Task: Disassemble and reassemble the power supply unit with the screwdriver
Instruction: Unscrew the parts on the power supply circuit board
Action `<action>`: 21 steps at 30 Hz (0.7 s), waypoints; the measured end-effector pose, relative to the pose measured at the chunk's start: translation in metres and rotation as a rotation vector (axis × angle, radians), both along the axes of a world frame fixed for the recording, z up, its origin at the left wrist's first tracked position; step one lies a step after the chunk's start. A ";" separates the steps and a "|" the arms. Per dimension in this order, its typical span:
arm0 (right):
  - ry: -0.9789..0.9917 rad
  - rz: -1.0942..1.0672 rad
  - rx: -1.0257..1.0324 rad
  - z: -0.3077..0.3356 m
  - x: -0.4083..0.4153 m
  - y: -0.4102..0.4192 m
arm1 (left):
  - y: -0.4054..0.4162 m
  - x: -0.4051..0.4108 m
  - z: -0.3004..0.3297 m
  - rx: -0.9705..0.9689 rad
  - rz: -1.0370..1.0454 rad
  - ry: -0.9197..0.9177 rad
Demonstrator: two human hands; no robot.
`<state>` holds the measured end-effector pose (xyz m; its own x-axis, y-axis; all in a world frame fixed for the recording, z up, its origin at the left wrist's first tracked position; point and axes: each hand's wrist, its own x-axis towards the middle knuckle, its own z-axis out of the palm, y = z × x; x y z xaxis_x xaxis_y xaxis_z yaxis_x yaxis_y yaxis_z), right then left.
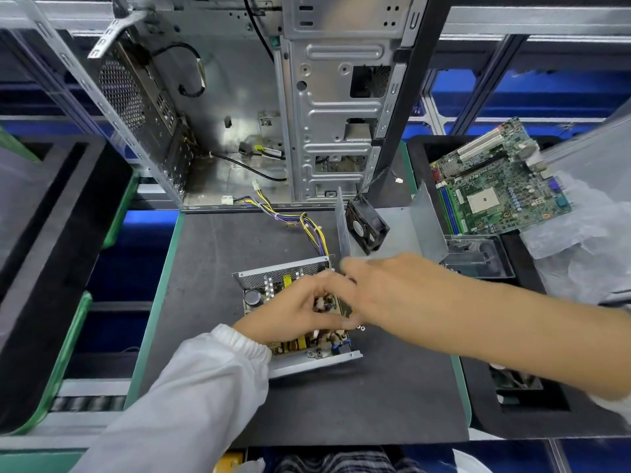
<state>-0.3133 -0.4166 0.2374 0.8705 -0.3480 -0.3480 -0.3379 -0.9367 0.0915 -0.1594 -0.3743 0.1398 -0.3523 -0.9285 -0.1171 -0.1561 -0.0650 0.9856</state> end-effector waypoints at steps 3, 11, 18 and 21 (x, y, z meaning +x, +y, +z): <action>-0.034 0.076 0.011 -0.001 0.002 -0.006 | -0.001 0.005 0.005 0.004 -0.069 -0.023; -0.059 0.034 -0.022 -0.004 -0.006 -0.006 | 0.001 -0.002 -0.001 -0.039 -0.020 -0.037; -0.032 0.163 -0.200 -0.001 0.001 -0.008 | 0.000 -0.006 -0.002 -0.086 0.028 -0.059; -0.025 0.100 -0.140 -0.010 0.003 -0.009 | 0.002 -0.006 -0.005 -0.104 0.058 -0.093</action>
<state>-0.3101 -0.4257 0.2270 0.9108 -0.3029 -0.2804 -0.2474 -0.9444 0.2166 -0.1659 -0.3722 0.1349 -0.2902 -0.9557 -0.0484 -0.2459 0.0256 0.9690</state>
